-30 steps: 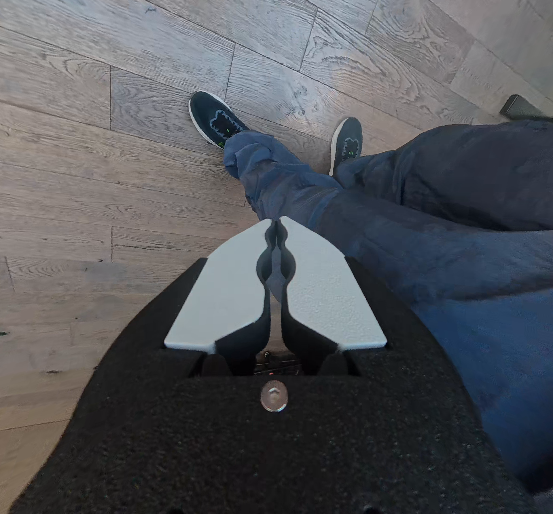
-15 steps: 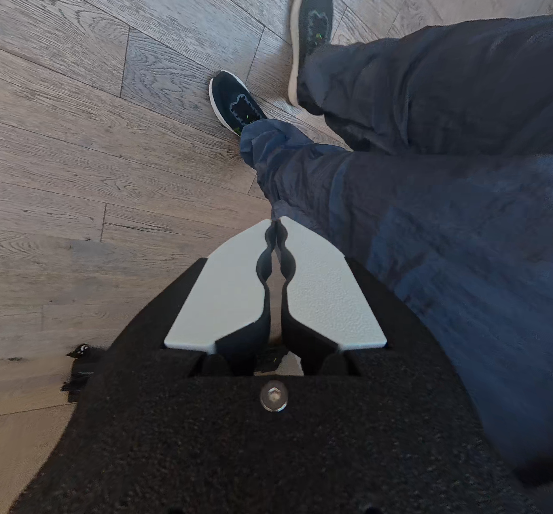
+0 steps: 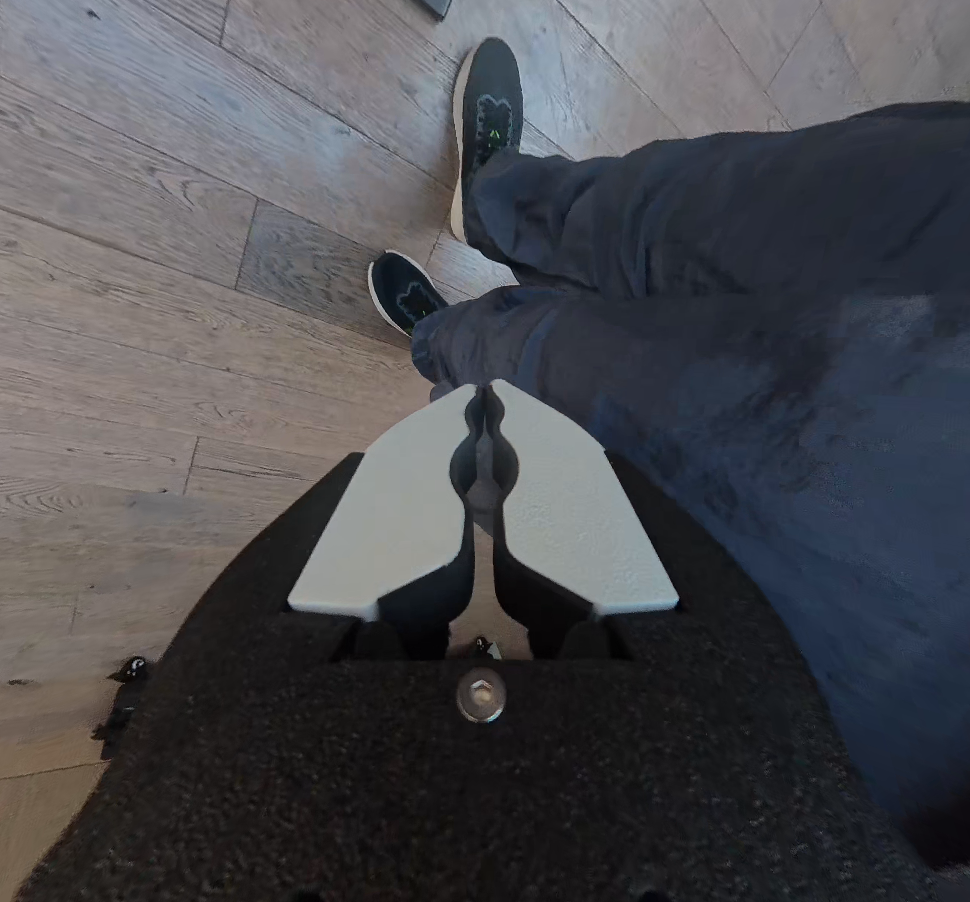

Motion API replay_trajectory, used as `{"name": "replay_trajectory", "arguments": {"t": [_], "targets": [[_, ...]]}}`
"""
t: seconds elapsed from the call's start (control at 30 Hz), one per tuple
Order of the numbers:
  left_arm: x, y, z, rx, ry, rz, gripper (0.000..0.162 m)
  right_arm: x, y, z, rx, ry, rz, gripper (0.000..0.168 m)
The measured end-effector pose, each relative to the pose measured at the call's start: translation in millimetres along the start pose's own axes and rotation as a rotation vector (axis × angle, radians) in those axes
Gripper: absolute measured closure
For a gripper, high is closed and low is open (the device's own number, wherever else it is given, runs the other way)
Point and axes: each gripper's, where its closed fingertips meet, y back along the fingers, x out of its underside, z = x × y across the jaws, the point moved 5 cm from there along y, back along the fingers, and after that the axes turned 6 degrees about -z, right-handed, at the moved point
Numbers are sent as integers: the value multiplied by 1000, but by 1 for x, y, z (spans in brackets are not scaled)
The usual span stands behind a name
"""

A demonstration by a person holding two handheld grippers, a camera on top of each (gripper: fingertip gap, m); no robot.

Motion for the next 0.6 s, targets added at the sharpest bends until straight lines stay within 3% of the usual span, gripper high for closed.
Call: {"name": "replay_trajectory", "arguments": {"t": [0.23, 0.4, 0.5, 0.6], "targets": [[-91, 11, -11, -18, 7, -93, 162, -29, -18, -35, -48, 51, 30, 166], [-109, -4, -21, -32, -63, 25, 162, -32, -22, -38, -85, -17, 2, 166], [-122, -4, -23, -69, -192, 82, 162, -16, -29, -31, -106, -99, 29, 166], [-143, 1, -26, -70, -202, 50, 162, 4, -35, -24, -117, -154, 71, 166]]}}
